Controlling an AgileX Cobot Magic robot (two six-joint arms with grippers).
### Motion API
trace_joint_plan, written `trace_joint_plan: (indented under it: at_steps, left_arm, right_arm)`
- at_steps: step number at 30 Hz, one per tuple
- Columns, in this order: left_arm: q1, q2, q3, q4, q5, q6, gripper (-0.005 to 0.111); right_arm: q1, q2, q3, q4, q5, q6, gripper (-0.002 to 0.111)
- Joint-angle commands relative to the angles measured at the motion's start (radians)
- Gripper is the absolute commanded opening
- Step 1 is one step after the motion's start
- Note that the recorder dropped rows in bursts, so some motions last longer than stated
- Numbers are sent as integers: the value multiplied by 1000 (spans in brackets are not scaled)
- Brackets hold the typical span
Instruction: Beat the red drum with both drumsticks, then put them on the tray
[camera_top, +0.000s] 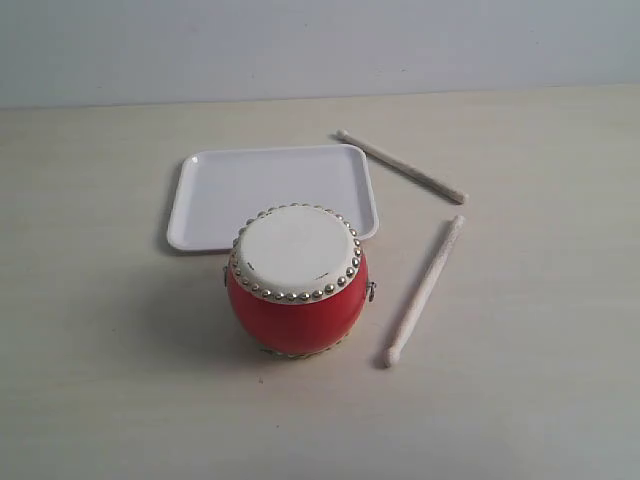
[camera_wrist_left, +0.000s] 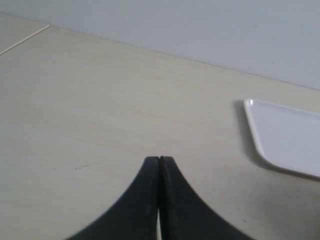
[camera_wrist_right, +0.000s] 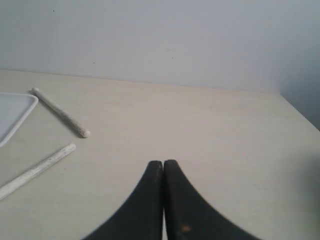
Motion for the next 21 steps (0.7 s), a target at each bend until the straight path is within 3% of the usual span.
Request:
trace_joint_plan:
  at_steps: [1,21]
  left_arm:
    - [-1,-7,2,7,-3,3,0]
    - [-1,-7,2,22,-5,43,0]
  right_arm:
    - [-5,-7,4,-1,-6,-4,0]
    - [-5,-7,4,-1,-6,-4,0]
